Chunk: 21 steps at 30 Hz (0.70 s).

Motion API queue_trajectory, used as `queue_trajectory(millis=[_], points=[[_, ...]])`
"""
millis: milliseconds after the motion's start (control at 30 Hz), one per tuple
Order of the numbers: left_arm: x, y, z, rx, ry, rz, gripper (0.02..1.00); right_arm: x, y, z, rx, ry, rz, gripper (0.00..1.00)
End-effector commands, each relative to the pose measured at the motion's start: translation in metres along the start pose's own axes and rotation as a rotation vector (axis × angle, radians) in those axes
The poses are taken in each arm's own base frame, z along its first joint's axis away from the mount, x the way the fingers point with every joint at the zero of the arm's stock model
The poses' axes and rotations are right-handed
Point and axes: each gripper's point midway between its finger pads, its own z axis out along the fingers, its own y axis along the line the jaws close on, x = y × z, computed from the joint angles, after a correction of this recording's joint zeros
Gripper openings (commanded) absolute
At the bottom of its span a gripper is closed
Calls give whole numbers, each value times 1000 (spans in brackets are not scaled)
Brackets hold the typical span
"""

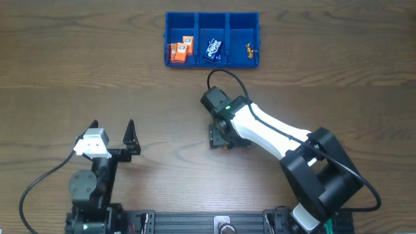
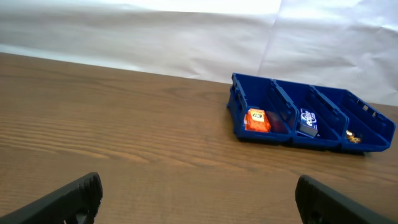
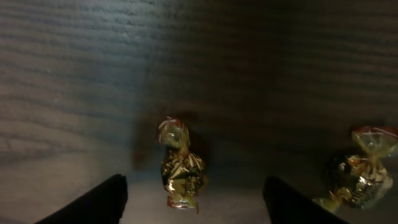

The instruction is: Sort Candies Into Trays

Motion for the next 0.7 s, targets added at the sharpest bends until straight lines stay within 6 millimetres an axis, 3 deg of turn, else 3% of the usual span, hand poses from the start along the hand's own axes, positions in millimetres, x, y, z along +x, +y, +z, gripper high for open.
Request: queue_trajectory(millis=[33, 267, 533, 700], points=[[16, 1, 1, 4, 46, 10, 998, -1, 1, 5, 11, -8, 15, 627], [16, 1, 1, 4, 46, 10, 998, -2, 0, 13, 25, 0, 18, 586], [16, 1, 1, 4, 46, 10, 998, 0, -1, 16, 31, 10, 26, 270], [16, 1, 1, 4, 46, 10, 998, 0, -1, 16, 29, 10, 37, 215]])
